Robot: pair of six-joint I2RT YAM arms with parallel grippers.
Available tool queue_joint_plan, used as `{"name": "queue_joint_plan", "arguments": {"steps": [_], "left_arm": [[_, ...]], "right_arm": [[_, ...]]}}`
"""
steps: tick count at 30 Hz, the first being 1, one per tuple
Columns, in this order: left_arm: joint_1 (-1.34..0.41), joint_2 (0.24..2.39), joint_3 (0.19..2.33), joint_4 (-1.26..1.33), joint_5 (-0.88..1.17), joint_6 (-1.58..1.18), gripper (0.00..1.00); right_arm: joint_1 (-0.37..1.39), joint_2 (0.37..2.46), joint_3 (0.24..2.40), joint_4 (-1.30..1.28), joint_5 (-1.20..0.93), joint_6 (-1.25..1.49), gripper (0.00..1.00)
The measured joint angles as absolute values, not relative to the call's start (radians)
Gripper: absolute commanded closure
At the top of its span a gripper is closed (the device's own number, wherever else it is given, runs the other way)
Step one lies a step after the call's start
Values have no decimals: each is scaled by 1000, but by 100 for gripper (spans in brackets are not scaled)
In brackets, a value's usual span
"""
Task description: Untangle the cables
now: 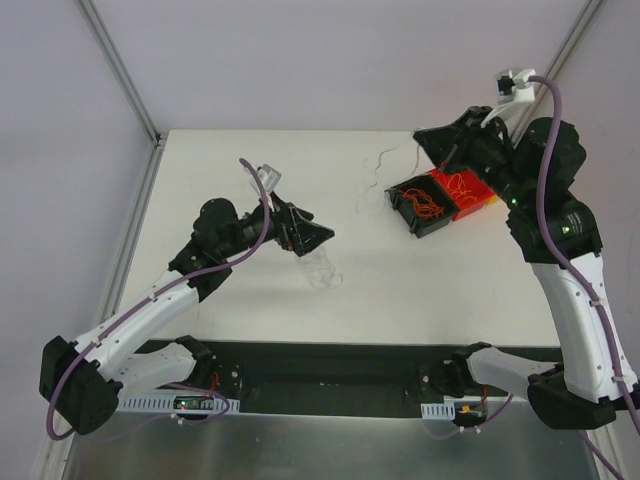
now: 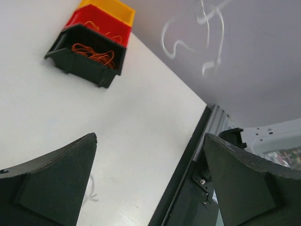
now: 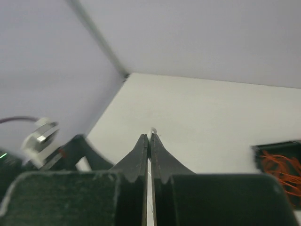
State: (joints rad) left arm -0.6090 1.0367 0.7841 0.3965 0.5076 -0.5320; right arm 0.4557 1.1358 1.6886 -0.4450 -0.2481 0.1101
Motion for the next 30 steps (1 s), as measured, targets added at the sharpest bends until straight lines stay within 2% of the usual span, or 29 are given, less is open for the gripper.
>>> {"name": "queue_joint_plan", "arguments": {"steps": [6,12,21,25,30], "left_arm": [[-609,901,777,185,327,-450,2],[-609,849,723,114,286,-426,2],[-609,851,694,67,287,-407,2],[-609,854,693,69,287,-406,2],[-609,865,687,62,286,-403,2]], "right_arm": [[252,1182,1689,-469,-46,70,100],[93,1312,1681,-387,139,-38,100],[-154,1664,1723,-226,176,-73,100],[-203,1821,1798,-213,176,-73,100],[-223,1921,1846,-212,179,-81,100]]}}
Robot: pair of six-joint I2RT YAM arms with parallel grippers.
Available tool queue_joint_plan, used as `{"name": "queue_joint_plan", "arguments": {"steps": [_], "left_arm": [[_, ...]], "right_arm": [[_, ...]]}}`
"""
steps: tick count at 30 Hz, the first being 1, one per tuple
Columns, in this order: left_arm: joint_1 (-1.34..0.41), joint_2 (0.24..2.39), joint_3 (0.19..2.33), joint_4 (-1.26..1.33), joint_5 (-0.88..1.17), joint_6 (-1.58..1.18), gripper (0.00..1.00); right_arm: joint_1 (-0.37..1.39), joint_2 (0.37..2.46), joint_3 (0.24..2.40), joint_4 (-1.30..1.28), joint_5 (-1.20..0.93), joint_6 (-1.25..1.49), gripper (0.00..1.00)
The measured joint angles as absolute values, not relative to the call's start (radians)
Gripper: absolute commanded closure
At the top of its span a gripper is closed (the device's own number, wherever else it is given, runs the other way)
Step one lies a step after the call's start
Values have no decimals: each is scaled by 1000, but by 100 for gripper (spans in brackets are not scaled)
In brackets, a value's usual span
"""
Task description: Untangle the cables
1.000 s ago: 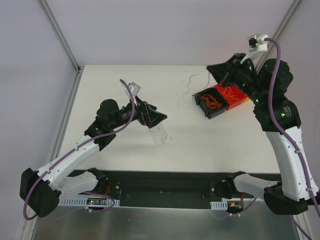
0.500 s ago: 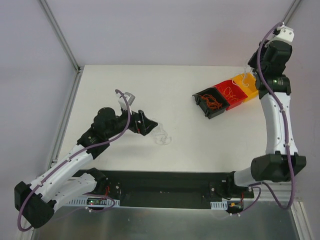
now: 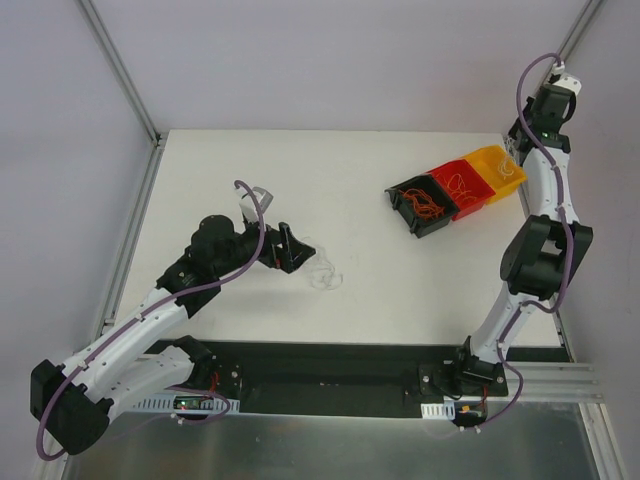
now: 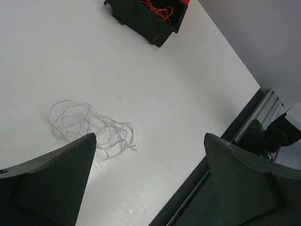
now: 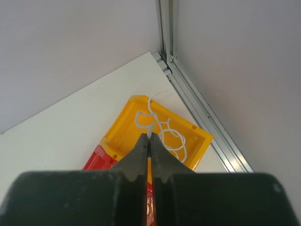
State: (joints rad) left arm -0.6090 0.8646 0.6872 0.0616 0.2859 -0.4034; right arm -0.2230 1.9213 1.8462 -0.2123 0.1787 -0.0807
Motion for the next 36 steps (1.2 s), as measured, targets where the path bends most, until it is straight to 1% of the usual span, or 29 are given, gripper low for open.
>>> {"name": "queue_joint_plan", "arguments": {"steps": [4,9,10,13,14,15,16,17,18,20,24,27,28,30,33,36], "left_arm": [[-609,865,687,61,286,-403,2],[-609,876,687,57,286,-403,2],[-609,876,687,54,286,-403,2],[-609,876,687,40,286,-403,2],[-609,877,687,34,286,-403,2],[-609,878,687,27,286,-404,2],[-609,880,688,19,286,-405,2],[-609,886,688,11,286,-407,2],[-609,892,688,2,286,-410,2],[-609,903,690,-8,286,-416,2],[-609,920,695,-35,286,-435,2],[-609,922,695,-47,285,-451,2],[-609,924,695,-51,282,-458,3],[-609,935,695,-57,274,-471,7],[-603,966,694,-69,250,-512,16],[-578,979,675,-74,232,-570,18]], "right_arm": [[-223,1953,1848,-204,174,-80,100],[-223,1954,1736,-145,167,-72,99],[-223,1956,1718,-146,167,-72,97],[-223,1985,1707,-158,168,-74,82],[-224,2002,1720,-173,167,-77,75],[-224,2021,1744,-195,165,-79,66],[-224,2054,1798,-246,161,-85,53],[-224,2118,1910,-321,156,-91,46],[-224,2145,1965,-362,152,-90,42],[-224,2176,2055,-458,144,-85,38],[-224,2156,2122,-589,139,-64,37],[-214,2034,1981,-589,110,-28,36],[-205,1966,1888,-577,92,-12,36],[-161,1822,1703,-554,49,19,36],[-5,1651,1479,-477,-19,59,38],[218,1547,1284,-360,-125,96,39]]}}
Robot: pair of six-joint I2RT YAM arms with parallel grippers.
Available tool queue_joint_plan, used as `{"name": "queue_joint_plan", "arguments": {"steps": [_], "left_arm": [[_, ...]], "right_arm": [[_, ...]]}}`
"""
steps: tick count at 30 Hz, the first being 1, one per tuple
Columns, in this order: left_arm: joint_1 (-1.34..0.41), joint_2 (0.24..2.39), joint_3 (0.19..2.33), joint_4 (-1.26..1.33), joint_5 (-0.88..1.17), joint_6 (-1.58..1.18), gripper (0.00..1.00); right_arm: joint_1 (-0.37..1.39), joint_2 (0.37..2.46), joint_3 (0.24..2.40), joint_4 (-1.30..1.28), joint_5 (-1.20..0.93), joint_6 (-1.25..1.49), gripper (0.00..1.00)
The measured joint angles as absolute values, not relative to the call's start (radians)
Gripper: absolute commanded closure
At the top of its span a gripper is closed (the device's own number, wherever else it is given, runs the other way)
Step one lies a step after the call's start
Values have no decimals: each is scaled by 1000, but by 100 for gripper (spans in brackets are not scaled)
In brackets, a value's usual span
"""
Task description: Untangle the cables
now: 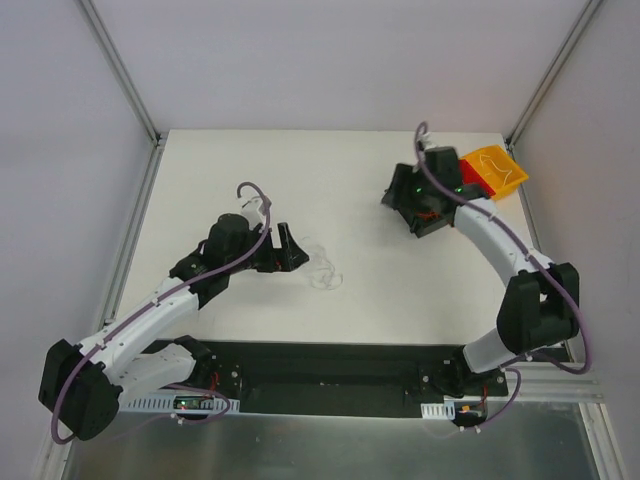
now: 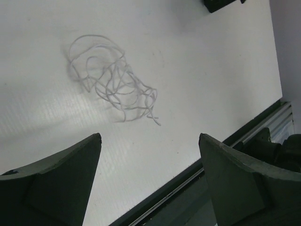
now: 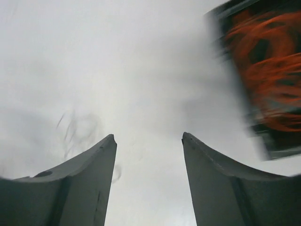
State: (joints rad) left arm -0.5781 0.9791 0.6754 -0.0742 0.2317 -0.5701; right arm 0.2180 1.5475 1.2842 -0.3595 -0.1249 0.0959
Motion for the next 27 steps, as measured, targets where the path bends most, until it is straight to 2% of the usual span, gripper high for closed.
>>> {"name": "queue_joint_plan", "arguments": {"steps": [2,4,5,11,13,20,27], "left_arm": [[-554,978,652,-75,220,-604,23],[-528,980,623,-81,215,-642,35],[-517,984,616,-88,217,-650,38],[-489,1084,609,-83,263,-682,51],[-489,1130,609,-74,291,-691,51],[-489,1193,577,21,357,-744,52],[-489,1176,529,49,368,-771,52]], "right_arm": [[348,1516,1176,-295,-178,108,39],[464,1497,1075,-255,-226,114,42],[511,1491,1027,-236,-250,115,44],[653,1401,777,-103,-343,119,52],[670,1378,719,-32,-374,133,57],[754,1454,683,156,-391,172,56],[785,1574,738,181,-340,168,58]]}}
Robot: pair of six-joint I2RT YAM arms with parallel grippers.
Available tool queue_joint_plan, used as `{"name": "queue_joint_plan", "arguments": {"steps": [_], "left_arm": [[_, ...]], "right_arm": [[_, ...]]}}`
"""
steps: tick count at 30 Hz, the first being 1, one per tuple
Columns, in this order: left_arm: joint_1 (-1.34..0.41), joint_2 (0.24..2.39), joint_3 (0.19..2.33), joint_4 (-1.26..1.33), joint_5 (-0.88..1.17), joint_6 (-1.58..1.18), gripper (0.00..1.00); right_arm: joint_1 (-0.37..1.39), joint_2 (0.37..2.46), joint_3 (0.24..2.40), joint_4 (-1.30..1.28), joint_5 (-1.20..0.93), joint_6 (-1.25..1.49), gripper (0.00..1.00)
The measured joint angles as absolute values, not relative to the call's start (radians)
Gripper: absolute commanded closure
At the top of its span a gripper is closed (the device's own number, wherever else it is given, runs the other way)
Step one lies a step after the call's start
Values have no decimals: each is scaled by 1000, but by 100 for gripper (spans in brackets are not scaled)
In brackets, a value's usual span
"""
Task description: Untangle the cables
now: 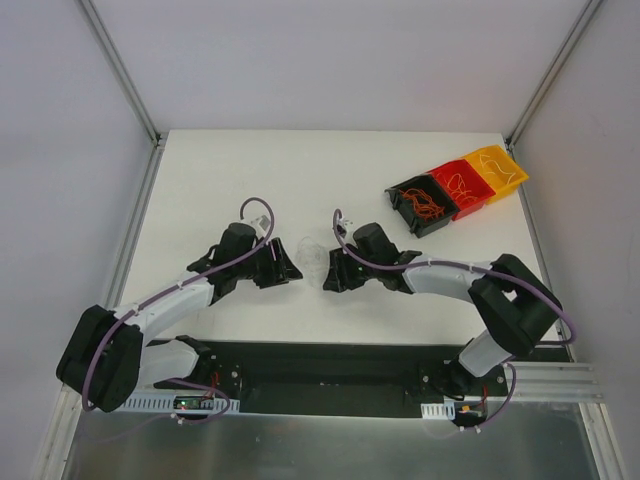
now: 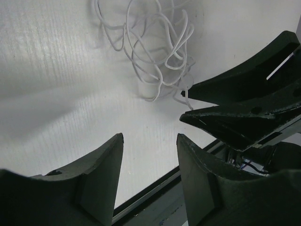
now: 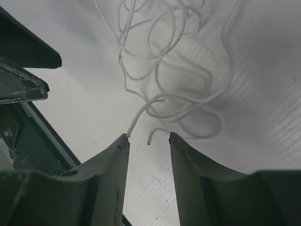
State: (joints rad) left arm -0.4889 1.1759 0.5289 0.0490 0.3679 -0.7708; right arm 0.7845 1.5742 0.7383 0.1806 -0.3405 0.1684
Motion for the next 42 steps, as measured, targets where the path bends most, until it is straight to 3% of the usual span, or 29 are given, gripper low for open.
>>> {"name": "queue_joint_plan", "arguments": {"steps": [7,14,18,24,30,37,42], "left_arm": [[-489,1134,508,51,368,-775,52],[-489,1127,508,65,373,-775,53],[-489,1126,508,68,385,-775,53],[-489,1124,508,70,386,-775,49],[-489,1116,508,83,412,-762,27],[-527,994,484,268,506,-688,26],[-551,897,484,451,545,-623,19]], "right_arm": [[788,1600,775,176,-300,155,69],[806,1619,783,172,-295,155,65],[815,1619,783,168,-278,150,69],[816,1619,783,167,-253,140,100],[816,1590,783,115,-229,136,100],[815,1325,852,-132,-243,130,100],[808,1196,999,-231,-281,140,100]]}}
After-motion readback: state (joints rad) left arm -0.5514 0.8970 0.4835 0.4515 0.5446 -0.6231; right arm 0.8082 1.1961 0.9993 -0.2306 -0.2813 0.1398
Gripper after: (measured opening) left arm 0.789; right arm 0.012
